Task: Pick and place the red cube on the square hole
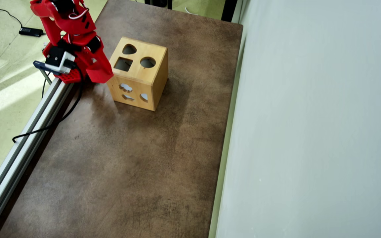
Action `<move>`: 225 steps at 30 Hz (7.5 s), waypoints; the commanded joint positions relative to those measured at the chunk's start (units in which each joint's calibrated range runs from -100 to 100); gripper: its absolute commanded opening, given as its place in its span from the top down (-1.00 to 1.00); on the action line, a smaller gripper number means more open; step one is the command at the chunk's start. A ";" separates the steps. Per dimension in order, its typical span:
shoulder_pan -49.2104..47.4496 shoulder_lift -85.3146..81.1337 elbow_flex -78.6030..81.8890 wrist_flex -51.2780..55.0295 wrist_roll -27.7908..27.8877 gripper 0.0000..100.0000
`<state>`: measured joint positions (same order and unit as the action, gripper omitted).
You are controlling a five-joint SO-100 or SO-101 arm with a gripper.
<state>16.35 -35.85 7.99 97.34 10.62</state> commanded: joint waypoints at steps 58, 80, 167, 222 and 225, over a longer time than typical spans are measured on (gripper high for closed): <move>-16.72 8.29 5.60 -0.47 -7.23 0.90; -17.17 10.58 7.93 -0.47 -6.89 0.90; -17.46 1.66 6.95 0.41 -7.33 0.37; -17.46 -9.80 12.13 0.25 -7.28 0.37; -17.46 -9.80 12.13 0.25 -7.28 0.37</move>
<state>-0.68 -44.49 20.36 97.98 3.39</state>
